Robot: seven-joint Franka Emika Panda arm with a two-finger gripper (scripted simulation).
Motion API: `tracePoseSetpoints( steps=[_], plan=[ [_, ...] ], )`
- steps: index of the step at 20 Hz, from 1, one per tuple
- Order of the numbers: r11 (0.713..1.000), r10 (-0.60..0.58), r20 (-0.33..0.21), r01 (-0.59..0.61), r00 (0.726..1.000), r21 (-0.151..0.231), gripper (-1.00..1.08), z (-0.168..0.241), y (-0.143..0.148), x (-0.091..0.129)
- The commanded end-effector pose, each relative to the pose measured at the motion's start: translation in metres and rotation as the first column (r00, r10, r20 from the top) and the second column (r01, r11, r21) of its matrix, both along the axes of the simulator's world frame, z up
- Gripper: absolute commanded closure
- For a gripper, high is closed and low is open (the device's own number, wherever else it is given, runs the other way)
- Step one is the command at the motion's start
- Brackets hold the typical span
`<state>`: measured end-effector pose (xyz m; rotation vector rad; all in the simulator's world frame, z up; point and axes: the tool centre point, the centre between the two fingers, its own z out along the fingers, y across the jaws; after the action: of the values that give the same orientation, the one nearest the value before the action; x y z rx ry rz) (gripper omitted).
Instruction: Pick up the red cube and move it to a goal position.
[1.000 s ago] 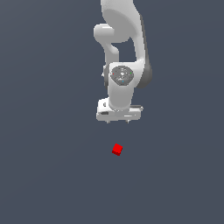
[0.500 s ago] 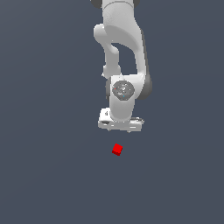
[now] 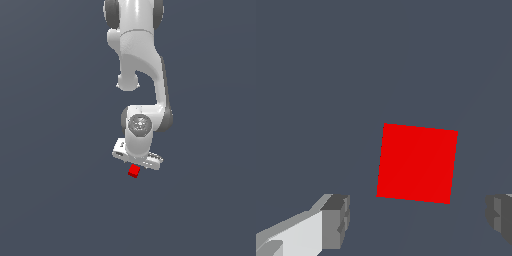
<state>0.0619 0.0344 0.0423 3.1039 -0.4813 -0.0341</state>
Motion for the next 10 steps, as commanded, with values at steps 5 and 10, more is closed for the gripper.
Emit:
tracePoseSetpoints(
  steps=[5, 10],
  plan=[
    [0.997, -0.076, 0.016, 0.076, 0.997, -0.002, -0.92, -0.017, -0.004, 0.019],
    [0.995, -0.098, 0.021, 0.098, 0.995, -0.003, -0.92, -0.022, -0.005, 0.025]
  ],
)
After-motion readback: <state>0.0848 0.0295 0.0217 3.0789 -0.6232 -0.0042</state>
